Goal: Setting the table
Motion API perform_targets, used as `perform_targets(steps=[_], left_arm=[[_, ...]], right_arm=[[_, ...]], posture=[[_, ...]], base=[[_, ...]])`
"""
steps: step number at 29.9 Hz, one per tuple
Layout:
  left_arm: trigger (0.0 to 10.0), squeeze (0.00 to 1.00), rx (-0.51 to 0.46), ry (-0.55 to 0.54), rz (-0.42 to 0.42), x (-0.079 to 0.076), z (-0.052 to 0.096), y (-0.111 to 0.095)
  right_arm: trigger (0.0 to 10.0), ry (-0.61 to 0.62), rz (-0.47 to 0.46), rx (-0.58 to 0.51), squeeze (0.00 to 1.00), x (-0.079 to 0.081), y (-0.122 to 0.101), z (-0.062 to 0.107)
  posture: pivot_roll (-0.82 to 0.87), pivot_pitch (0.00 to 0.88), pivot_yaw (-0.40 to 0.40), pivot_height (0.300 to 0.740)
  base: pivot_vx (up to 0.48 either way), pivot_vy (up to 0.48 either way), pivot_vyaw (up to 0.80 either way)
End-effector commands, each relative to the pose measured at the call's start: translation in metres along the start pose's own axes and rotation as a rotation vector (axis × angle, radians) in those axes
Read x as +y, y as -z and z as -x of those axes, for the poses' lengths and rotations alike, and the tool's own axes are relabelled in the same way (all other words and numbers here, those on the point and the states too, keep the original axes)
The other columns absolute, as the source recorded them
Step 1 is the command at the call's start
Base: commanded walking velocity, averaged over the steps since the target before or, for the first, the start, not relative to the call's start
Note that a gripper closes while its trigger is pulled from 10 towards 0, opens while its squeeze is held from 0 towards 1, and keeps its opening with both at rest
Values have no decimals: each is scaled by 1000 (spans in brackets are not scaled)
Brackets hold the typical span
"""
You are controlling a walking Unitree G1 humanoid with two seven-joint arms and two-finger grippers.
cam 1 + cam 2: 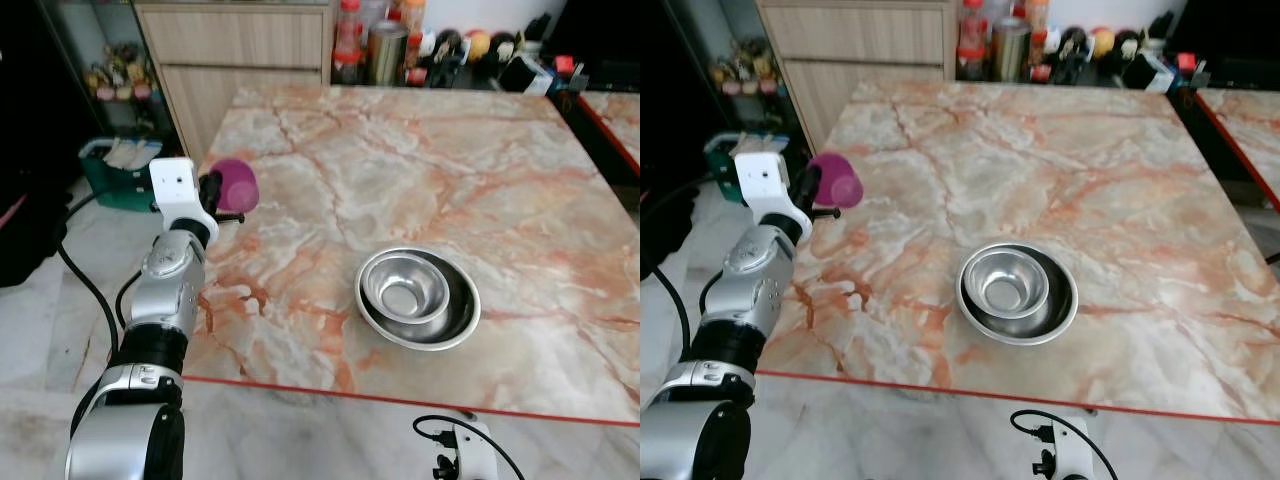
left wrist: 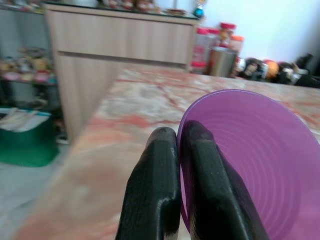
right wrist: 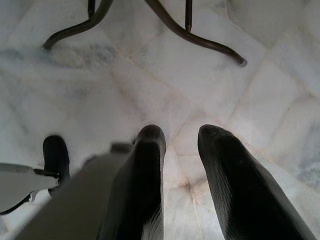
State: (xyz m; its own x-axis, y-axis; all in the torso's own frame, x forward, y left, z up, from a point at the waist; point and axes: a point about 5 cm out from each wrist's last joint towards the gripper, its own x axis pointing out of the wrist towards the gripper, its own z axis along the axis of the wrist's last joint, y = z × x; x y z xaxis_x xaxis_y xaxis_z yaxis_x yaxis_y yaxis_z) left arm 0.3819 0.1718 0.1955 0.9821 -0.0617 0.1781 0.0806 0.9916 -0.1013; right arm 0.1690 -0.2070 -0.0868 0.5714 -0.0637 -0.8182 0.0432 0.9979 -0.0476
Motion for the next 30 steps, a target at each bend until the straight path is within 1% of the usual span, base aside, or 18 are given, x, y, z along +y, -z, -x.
perform_targets(steps=[1, 4, 7, 9, 12, 14, 15, 16, 17, 19, 21, 23, 26, 29, 30], left_arm=[[10000, 0, -10, 54, 9, -12, -3, -5], [10000, 0, 4, 71, 11, -13, -3, -5], [10000, 0, 44, 126, 1, -17, -2, -2], [10000, 0, 68, 157, -22, -19, -2, -2], [10000, 0, 82, 162, -107, -21, -4, -8], [10000, 0, 95, 166, -114, -22, -5, -8], [10000, 0, 116, 184, -144, -24, -6, -9], [10000, 0, 122, 195, -152, -25, -6, -10], [10000, 0, 149, 230, -155, -30, -6, -9], [10000, 0, 202, 241, -183, -33, -6, -7], [10000, 0, 212, 249, -187, -35, -6, -6], [10000, 0, 272, 277, -180, -45, -7, -3], [10000, 0, 286, 282, -174, -48, -7, -1], [10000, 0, 301, 301, -157, -55, -7, 3], [10000, 0, 310, 324, -150, -60, -6, 3]], right_arm=[[10000, 17, 2, 15, 0, -8, 4, 2], [10000, 16, 5, 17, 0, -8, 4, 2], [10000, 14, 6, 17, 0, -8, 4, 2], [10000, 13, 7, 18, 0, -8, 4, 2], [10000, 11, 9, 20, 0, -8, 5, 2], [10000, 9, 10, 21, 0, -8, 5, 2], [10000, 8, 10, 22, 0, -8, 5, 2], [10000, 8, 10, 22, 0, -8, 5, 2], [10000, 6, 11, 23, 0, -7, 5, 2], [10000, 3, 15, 23, 0, -7, 4, 2], [10000, 3, 15, 23, 0, -7, 4, 2], [10000, 3, 14, 24, 0, -7, 5, 2], [10000, 2, 15, 25, 0, -7, 5, 2], [10000, 2, 13, 24, 0, -7, 5, 2], [10000, 3, 13, 25, 0, -7, 5, 2]], posture=[[-32, 112, -15, 740], [-30, 119, -17, 740], [-30, 121, -15, 740], [-29, 122, -16, 740], [-29, 125, -15, 740], [-29, 125, -15, 740], [-25, 129, -16, 740], [-23, 134, -15, 740], [-23, 134, -15, 740], [-22, 135, -15, 740], [-19, 139, -13, 740], [-20, 140, -10, 740], [-21, 139, -9, 740], [-24, 136, -8, 740], [-24, 136, -8, 740]], base=[[274, 0, 0], [0, 0, 0], [0, 0, 0], [0, 0, 0], [0, 0, 0], [0, 0, 0], [0, 0, 0], [0, 0, 0], [0, 0, 0], [0, 0, 0], [0, 0, 0], [0, 0, 0], [0, 0, 0], [0, 0, 0], [0, 0, 0]])
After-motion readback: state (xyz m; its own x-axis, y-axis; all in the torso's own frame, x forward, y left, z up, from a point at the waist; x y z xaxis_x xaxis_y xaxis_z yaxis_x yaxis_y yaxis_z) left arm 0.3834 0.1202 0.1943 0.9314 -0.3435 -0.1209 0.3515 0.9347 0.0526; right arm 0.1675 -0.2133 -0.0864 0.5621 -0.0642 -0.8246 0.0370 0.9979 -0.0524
